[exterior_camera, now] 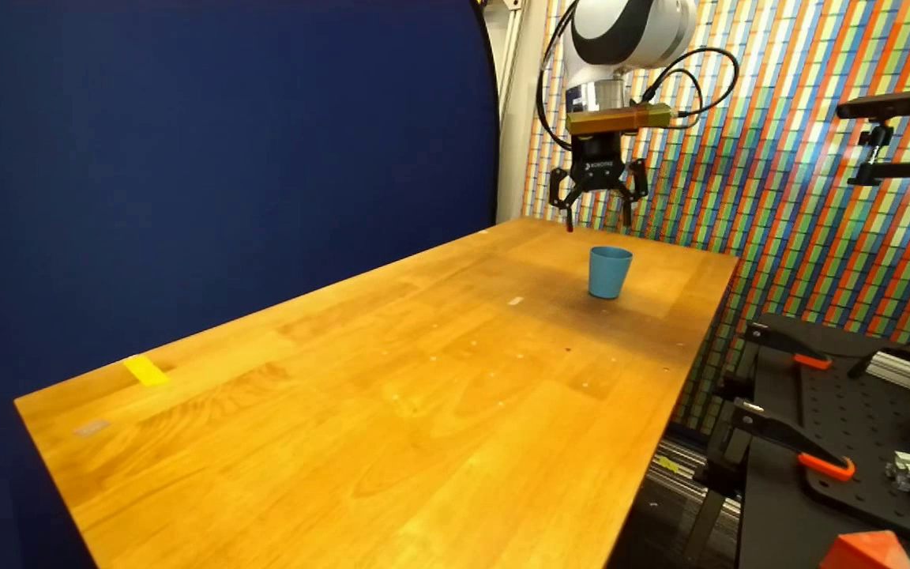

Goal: Put the block in the cup

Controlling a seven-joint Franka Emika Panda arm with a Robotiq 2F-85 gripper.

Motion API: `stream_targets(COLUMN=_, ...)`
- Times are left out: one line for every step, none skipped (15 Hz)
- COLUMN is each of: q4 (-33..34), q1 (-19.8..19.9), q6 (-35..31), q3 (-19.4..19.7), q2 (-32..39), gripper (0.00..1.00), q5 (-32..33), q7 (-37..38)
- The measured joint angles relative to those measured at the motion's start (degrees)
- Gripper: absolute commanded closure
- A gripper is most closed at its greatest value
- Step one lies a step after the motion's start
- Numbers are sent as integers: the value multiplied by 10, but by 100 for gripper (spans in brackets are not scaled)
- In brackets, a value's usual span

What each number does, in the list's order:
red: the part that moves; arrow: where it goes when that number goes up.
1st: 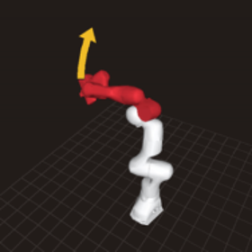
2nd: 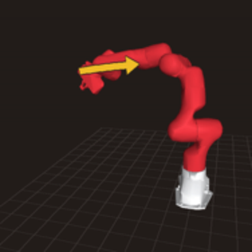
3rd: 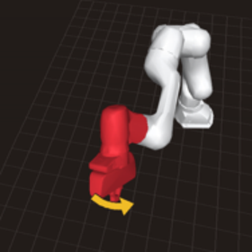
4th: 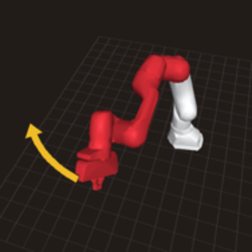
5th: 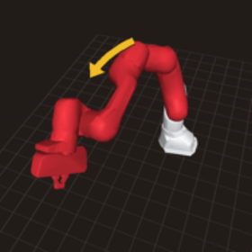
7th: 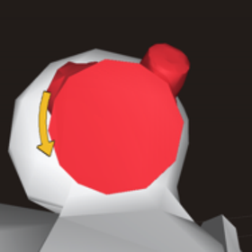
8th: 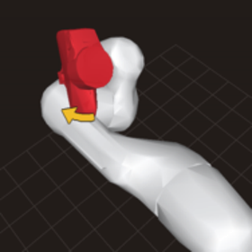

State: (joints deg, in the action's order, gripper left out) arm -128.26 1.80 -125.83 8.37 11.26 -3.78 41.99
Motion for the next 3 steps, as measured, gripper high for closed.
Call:
stream_targets(q4=5, q1=-12, q6=20, q3=-14, q2=-8, gripper=0, q5=6, q7=-1)
stream_targets(q4=13, q1=-23, q6=37, q3=-27, q2=-15, gripper=0, q5=9, q7=-5)
stream_targets(q4=21, q1=-31, q6=51, q3=-37, q2=-21, gripper=0, q5=10, q7=-6)
